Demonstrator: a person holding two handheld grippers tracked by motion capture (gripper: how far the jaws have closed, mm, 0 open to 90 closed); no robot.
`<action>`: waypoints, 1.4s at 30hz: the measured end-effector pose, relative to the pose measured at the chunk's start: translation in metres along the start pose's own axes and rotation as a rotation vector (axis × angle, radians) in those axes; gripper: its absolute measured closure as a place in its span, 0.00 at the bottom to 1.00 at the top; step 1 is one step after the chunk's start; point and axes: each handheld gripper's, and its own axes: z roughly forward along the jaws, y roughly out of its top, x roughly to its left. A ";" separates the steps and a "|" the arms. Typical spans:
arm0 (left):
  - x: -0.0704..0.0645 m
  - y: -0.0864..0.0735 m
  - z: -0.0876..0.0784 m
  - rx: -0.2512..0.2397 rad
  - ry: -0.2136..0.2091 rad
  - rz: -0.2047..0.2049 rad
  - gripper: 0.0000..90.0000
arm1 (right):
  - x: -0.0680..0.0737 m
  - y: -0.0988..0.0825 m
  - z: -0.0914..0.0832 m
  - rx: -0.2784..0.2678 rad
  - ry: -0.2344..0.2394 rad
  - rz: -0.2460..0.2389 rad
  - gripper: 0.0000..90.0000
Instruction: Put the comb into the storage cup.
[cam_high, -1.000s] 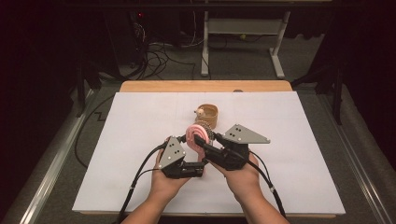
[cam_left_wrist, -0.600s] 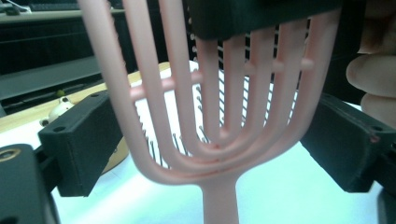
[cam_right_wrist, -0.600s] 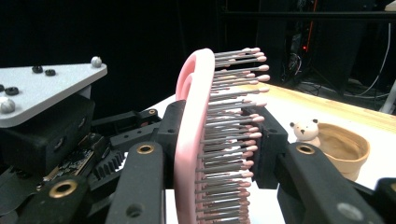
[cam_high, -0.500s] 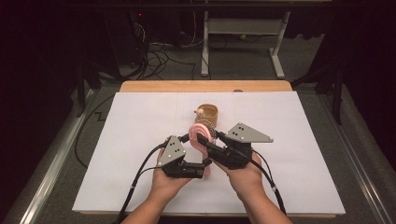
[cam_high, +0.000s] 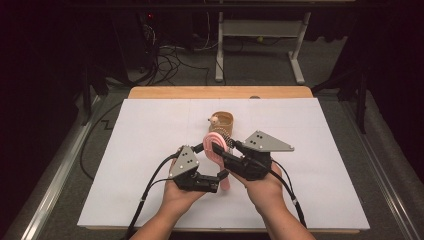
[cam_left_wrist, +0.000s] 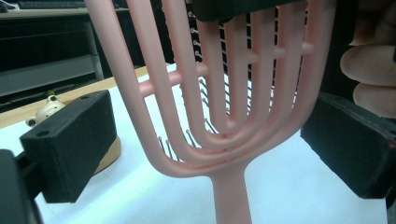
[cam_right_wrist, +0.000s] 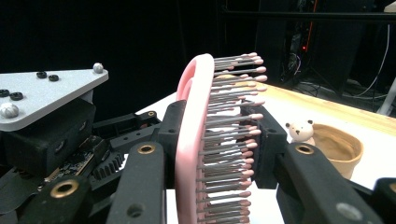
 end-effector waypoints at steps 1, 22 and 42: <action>0.000 0.000 0.000 0.000 -0.003 -0.001 0.05 | 0.000 0.000 0.000 0.000 -0.001 0.000 0.72; 0.008 -0.004 -0.007 -0.007 0.002 -0.020 0.02 | -0.015 0.006 -0.015 -0.005 -0.048 -0.015 0.72; 0.063 -0.033 -0.083 0.047 0.144 -0.027 0.00 | -0.039 0.009 -0.034 -0.036 -0.108 -0.017 0.72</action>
